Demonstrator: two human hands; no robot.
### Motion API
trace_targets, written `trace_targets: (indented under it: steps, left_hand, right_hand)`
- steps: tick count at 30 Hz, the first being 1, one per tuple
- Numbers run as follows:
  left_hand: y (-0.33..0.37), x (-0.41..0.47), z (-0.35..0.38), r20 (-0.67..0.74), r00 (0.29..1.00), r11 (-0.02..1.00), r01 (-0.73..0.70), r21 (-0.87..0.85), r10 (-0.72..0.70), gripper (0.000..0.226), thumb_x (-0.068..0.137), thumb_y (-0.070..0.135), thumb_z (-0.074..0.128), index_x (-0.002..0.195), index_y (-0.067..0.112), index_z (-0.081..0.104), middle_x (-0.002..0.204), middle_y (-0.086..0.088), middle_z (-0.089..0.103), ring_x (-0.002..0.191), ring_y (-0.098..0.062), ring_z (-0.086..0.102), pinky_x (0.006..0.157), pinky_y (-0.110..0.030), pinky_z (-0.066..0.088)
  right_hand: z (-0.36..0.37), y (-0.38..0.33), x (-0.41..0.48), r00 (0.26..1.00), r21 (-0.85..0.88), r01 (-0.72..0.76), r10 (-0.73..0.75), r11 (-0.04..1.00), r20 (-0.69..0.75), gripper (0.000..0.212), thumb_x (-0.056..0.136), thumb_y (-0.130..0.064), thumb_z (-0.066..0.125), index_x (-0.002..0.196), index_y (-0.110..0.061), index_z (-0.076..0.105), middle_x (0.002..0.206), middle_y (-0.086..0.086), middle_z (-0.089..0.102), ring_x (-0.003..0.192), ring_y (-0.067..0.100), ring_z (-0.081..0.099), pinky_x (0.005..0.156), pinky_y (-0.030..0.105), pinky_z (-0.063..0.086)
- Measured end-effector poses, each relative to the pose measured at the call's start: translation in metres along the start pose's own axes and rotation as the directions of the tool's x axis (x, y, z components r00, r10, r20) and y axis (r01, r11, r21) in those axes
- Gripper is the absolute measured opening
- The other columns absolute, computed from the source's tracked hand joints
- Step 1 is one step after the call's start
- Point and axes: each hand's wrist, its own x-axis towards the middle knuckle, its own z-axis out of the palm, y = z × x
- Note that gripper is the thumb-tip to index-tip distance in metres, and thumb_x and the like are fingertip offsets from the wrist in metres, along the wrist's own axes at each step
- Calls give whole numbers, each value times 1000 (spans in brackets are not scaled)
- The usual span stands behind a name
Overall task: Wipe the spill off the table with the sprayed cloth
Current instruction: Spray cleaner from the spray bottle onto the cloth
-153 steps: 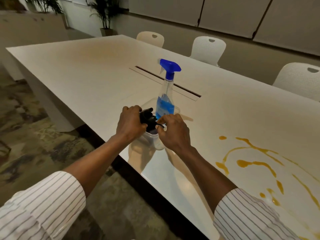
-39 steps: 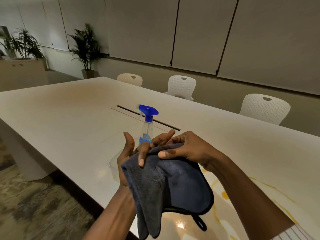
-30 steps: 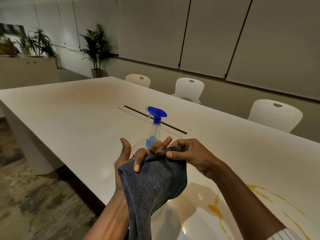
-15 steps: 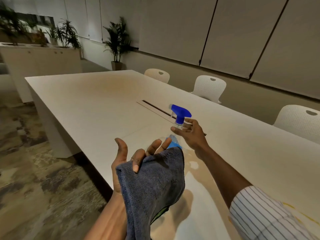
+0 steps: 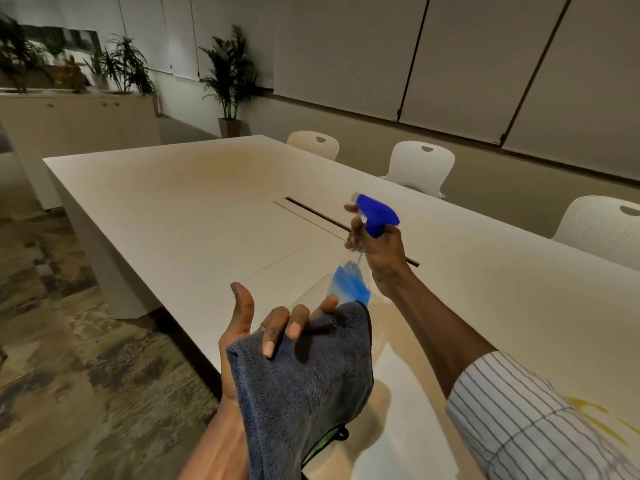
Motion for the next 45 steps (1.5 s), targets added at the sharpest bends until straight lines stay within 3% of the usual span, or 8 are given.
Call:
trace_targets:
  steps: [7, 13, 18, 22, 32, 35, 38, 45]
  left_hand:
    - [-10, 10, 13, -37, 999, 1000, -19, -21, 18, 88, 100, 79, 40, 54, 7, 55, 68, -9, 53, 108, -34, 51, 119, -46, 26]
    - [-20, 25, 20, -14, 999, 998, 44, -48, -45, 87, 100, 79, 41, 55, 6, 54, 67, -9, 52, 109, -35, 51, 122, -46, 17]
    - [-32, 50, 26, 19, 994, 994, 105, -30, -104, 87, 101, 80, 37, 54, 8, 54, 67, -8, 51, 109, -34, 50, 124, -45, 10]
    - [-47, 75, 35, 63, 983, 984, 173, -48, -170, 89, 101, 80, 36, 53, 7, 53, 65, -9, 52, 105, -35, 54, 124, -45, 15]
    - [-82, 121, 58, 112, 961, 966, 257, -7, -254, 82, 100, 80, 37, 50, 15, 43, 62, -4, 48, 103, -30, 49, 130, -41, 9]
    - [-88, 128, 63, 144, 956, 965, 260, -9, -256, 78, 100, 80, 37, 53, 17, 34, 62, -4, 44, 104, -30, 51, 124, -43, 19]
    - [-92, 133, 67, 168, 953, 965, 259, -30, -251, 78, 101, 79, 38, 53, 17, 32, 61, -4, 39, 104, -31, 54, 120, -43, 25]
    - [-93, 141, 62, 155, 959, 970, 243, -28, -236, 77, 101, 79, 37, 54, 19, 30, 64, 0, 30, 106, -30, 52, 121, -43, 23]
  right_hand:
    - [-18, -99, -25, 964, 64, 252, -245, 966, -102, 38, 101, 8, 45, 133, -3, 63, 80, -3, 66, 70, 14, 56, 81, 41, 53]
    - [-61, -166, -94, 908, -33, 409, -411, 912, -88, 15, 102, -22, 62, 111, -9, 62, 108, 1, 70, 71, 16, 55, 76, 39, 56]
    - [-95, -174, -159, 941, -110, 290, -304, 951, -146, 29, 97, -28, 55, 103, 1, 59, 89, 0, 69, 65, 15, 56, 68, 30, 57]
    - [-116, -164, -202, 963, -127, 129, -155, 983, -221, 25, 106, 2, 36, 108, 20, 54, 81, 1, 72, 59, 17, 55, 60, 29, 56]
    - [-105, -147, -272, 933, -244, -1, -87, 970, -350, 41, 90, 11, 66, 75, -24, 80, 81, 16, 74, 54, 15, 58, 54, 29, 53]
    - [-101, -150, -278, 937, -207, -50, -26, 977, -348, 7, 78, -19, 85, 75, -18, 79, 75, 11, 75, 55, 14, 61, 57, 27, 55]
    - [-103, -148, -282, 945, -233, -95, 15, 968, -326, 60, 47, -71, 90, 86, -27, 83, 76, 5, 76, 60, 18, 64, 59, 28, 58]
    - [-98, -150, -281, 929, -353, -158, 17, 922, -370, 89, 42, -99, 66, 83, -22, 75, 66, 7, 69, 64, 30, 65, 61, 35, 60]
